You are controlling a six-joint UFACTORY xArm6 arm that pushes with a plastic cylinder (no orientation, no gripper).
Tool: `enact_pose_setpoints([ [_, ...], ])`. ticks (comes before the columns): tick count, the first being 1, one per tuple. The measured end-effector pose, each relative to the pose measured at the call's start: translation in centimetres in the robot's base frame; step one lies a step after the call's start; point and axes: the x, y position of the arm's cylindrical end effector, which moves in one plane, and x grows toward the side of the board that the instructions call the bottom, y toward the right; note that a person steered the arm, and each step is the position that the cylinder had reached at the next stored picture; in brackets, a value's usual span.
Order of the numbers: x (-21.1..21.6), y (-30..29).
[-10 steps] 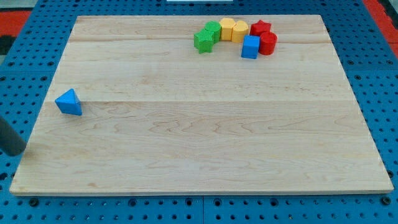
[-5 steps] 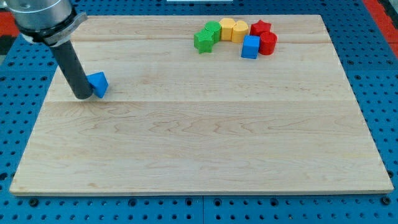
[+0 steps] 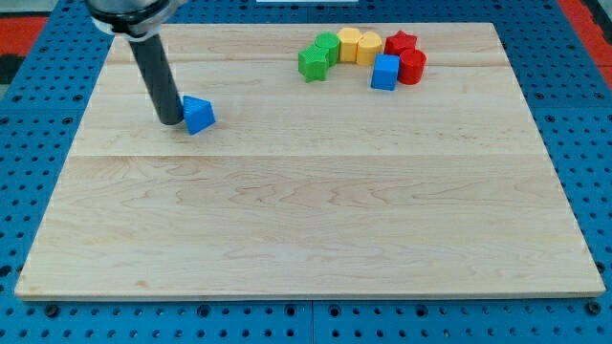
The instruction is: Move the blue triangle to the right side of the green star
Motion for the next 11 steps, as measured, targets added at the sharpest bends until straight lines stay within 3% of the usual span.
enact_pose_setpoints([
  [4, -1.9, 11.6],
  [11, -0.9, 12.7],
])
